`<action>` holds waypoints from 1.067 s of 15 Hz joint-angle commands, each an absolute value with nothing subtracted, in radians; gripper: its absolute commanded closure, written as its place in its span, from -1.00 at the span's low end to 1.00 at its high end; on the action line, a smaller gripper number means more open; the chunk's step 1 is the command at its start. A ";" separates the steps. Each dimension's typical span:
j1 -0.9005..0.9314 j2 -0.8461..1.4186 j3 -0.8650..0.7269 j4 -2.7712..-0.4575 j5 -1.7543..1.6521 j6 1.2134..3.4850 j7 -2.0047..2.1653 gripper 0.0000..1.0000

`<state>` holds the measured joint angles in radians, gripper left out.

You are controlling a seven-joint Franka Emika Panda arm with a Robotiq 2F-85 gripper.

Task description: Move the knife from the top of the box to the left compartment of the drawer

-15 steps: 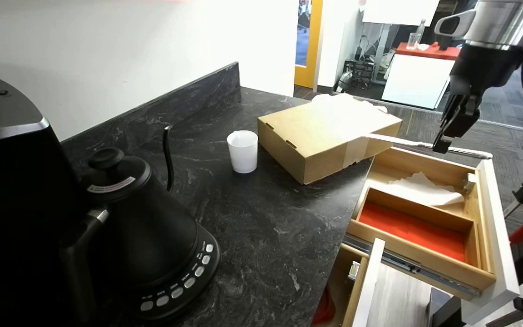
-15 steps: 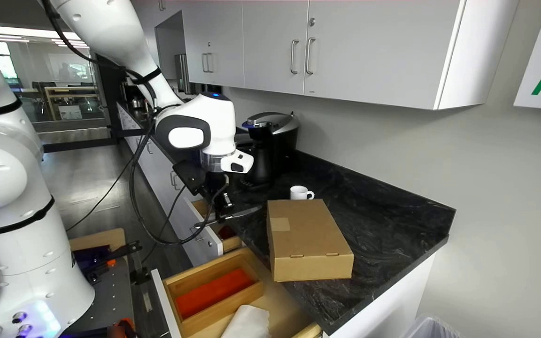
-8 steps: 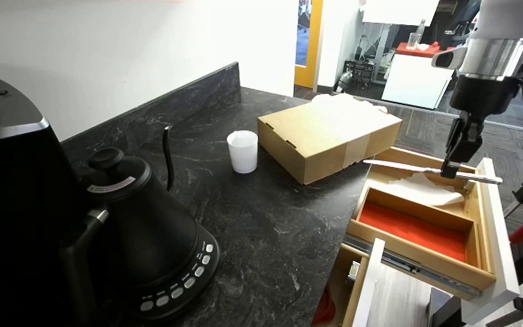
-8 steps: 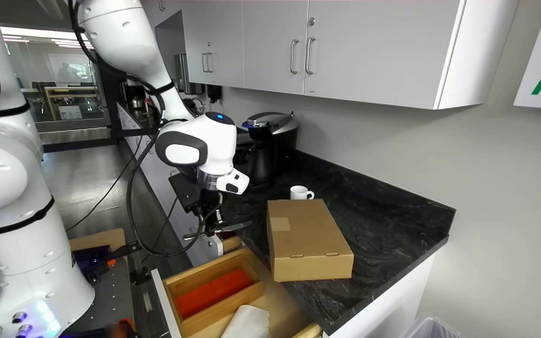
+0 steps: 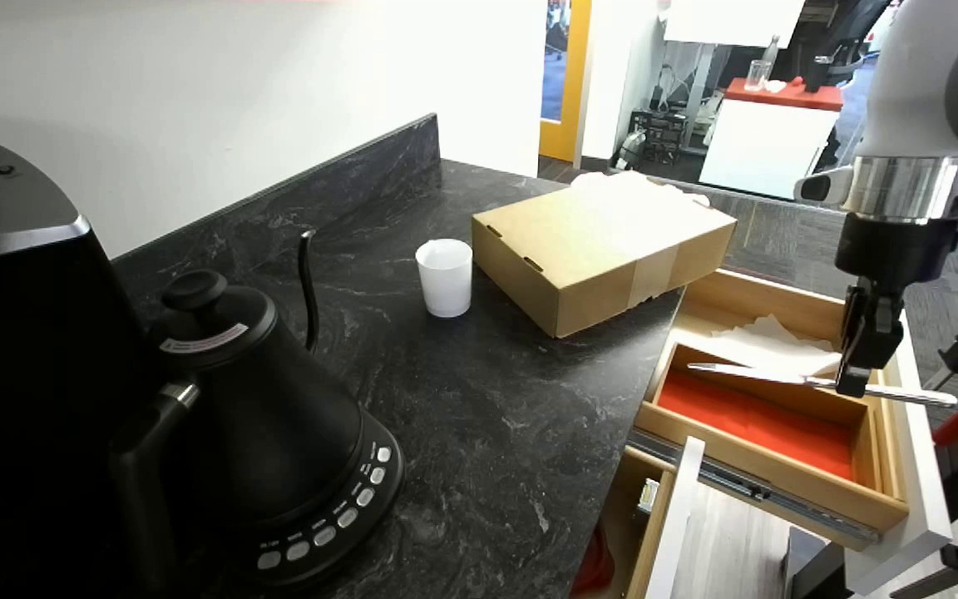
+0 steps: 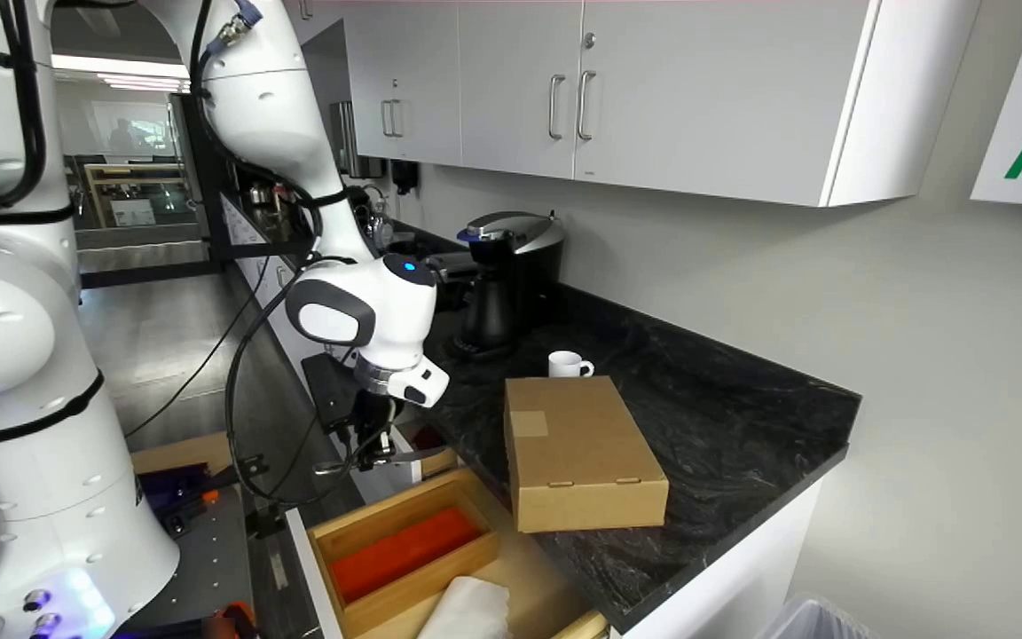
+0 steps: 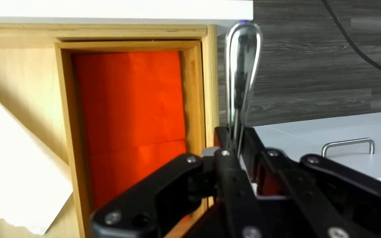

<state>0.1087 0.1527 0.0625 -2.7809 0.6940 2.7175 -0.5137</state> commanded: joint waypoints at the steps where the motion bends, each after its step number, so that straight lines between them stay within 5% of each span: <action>1: 0.152 0.209 0.032 -2.781 0.769 2.772 -0.563 0.90; 16: 0.317 0.328 -0.119 -2.777 1.247 2.967 -0.983 0.90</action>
<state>0.2635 0.3272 -0.0996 -2.7772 1.1554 2.9404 -0.8860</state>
